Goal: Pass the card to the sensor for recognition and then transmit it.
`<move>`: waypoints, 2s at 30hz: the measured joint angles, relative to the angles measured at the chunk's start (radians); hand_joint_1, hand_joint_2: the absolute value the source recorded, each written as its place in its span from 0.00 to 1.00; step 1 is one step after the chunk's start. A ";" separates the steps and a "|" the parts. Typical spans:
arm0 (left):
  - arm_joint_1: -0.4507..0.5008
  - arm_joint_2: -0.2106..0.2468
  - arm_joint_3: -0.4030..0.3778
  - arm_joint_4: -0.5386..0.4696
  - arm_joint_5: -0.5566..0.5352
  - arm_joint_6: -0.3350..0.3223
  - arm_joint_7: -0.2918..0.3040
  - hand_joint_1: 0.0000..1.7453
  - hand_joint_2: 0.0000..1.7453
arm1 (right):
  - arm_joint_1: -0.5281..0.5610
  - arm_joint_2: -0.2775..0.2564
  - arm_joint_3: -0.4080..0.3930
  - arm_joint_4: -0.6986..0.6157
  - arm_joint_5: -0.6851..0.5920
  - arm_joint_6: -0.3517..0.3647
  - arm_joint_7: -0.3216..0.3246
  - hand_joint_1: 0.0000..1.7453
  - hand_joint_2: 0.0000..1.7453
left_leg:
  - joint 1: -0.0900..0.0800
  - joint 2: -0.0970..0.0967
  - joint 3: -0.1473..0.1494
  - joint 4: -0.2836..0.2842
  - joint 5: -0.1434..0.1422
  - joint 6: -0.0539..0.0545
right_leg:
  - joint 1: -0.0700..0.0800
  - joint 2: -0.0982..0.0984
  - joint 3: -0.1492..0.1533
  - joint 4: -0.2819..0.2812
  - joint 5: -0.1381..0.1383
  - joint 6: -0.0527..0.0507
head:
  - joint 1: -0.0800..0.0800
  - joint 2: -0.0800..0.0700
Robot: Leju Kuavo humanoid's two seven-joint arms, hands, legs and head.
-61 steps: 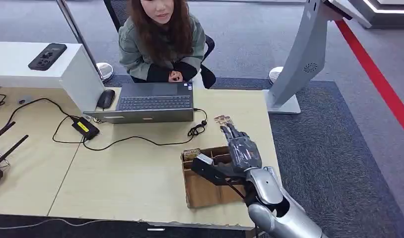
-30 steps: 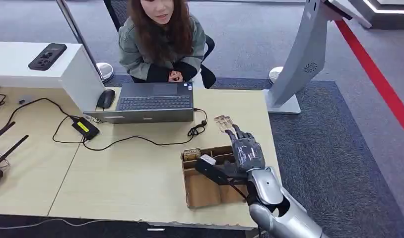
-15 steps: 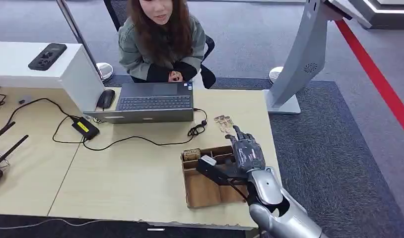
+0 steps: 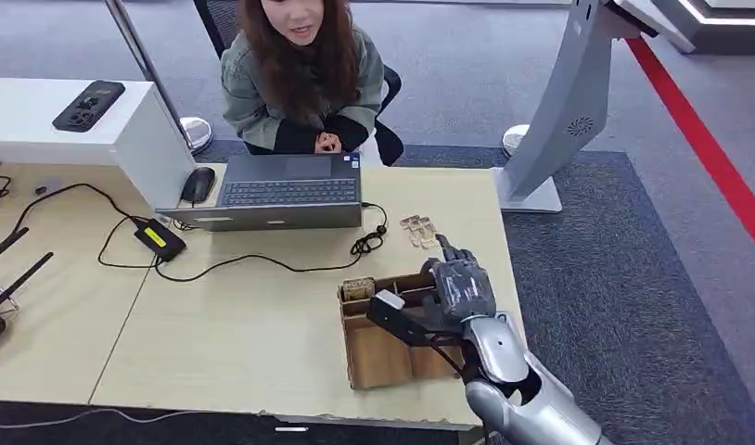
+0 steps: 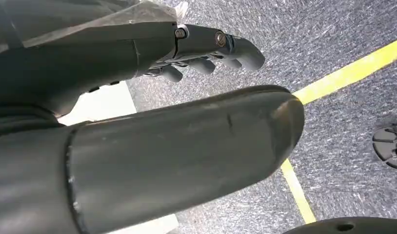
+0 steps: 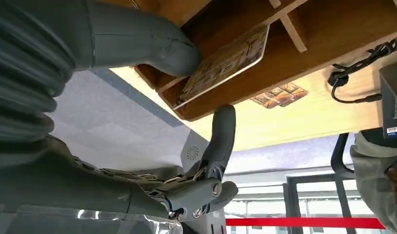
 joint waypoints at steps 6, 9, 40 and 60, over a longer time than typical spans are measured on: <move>0.000 0.000 0.000 0.000 0.000 0.000 0.000 0.00 0.00 | 0.000 0.000 -0.002 0.000 0.000 -0.001 0.000 0.75 1.00 | 0.000 0.000 0.000 0.000 0.000 0.000 | 0.000 0.000 0.000 0.000 0.000 0.000 | 0.000 0.000; 0.000 0.000 0.000 0.000 0.000 0.000 0.000 0.00 0.00 | 0.000 0.000 -0.003 0.000 0.000 -0.001 -0.001 0.80 1.00 | 0.000 0.000 0.000 0.000 0.000 0.000 | 0.000 0.000 0.000 0.000 0.000 0.000 | 0.000 0.000; -0.009 0.063 0.000 0.000 0.006 -0.004 -0.012 0.00 0.00 | 0.006 0.003 -0.035 -0.045 -0.076 -0.014 -0.014 0.90 1.00 | 0.000 0.000 0.001 0.000 0.000 0.000 | 0.001 0.000 0.000 0.000 0.000 0.000 | 0.000 0.000; -0.008 0.067 0.037 0.000 0.047 -0.004 -0.011 0.00 0.00 | -0.008 -0.092 -0.207 -0.483 -0.269 -0.079 0.049 1.00 1.00 | 0.000 0.000 0.001 0.000 0.000 0.000 | 0.000 0.000 0.000 0.000 0.000 0.000 | 0.000 0.000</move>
